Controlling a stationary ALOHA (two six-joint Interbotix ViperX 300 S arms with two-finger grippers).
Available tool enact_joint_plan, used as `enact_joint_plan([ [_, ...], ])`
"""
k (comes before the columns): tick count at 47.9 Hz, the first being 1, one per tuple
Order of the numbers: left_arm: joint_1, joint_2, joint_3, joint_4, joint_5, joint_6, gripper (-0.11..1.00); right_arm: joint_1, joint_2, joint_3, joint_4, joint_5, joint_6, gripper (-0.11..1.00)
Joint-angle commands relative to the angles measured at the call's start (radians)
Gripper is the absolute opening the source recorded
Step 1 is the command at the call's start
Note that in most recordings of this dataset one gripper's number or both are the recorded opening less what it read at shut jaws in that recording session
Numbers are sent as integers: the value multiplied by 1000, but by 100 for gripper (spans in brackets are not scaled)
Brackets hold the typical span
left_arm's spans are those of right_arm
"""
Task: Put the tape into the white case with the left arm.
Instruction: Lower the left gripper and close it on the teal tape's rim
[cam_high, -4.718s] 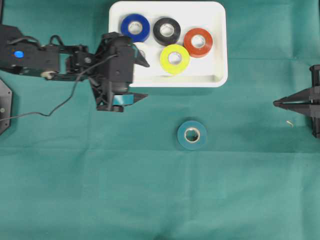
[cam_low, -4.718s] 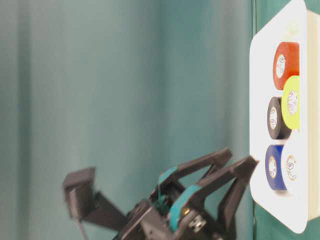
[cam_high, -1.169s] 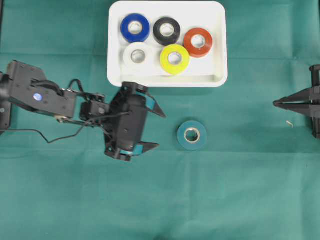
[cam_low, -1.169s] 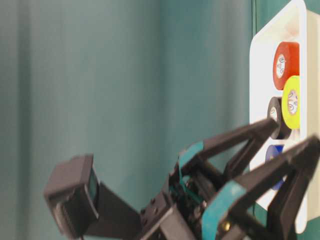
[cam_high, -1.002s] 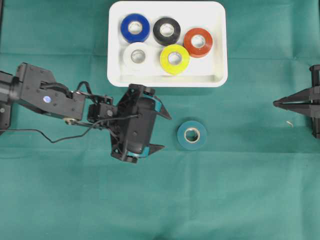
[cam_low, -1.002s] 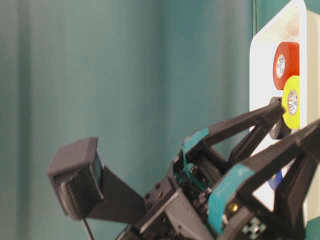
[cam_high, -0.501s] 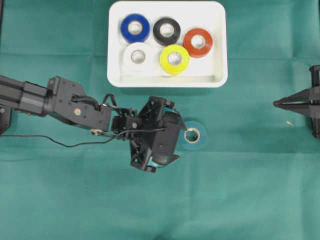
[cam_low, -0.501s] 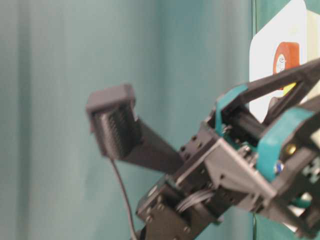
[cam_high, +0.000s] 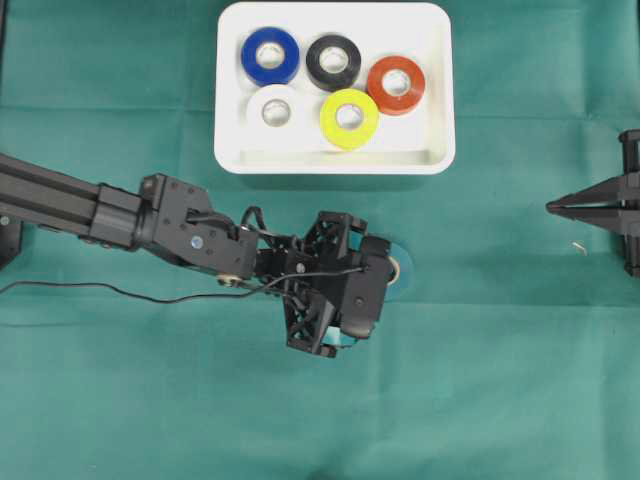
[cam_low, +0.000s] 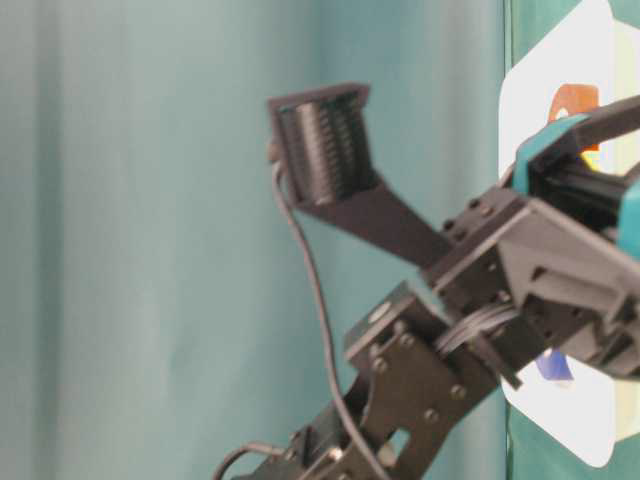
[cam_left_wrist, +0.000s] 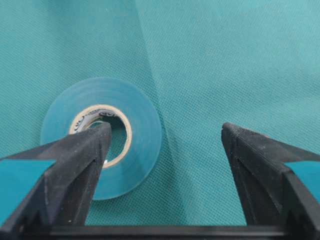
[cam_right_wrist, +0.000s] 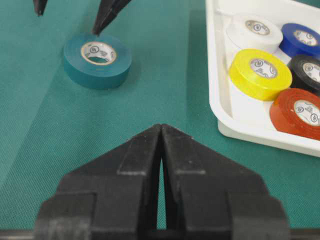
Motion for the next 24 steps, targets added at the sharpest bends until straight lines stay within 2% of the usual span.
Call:
enact_joint_plan([
  [1,-3,2,-35,0,6,-2,90,-2,6,-9,0,-6,-2,-9],
  [15,21,43,-55,-2,9,-3,88,-2,6,-9,0,-6,-2,-9],
  [24,28,60,-80,-2,18,-3,82,-2,6,-9,-2,-6,-2,-9],
])
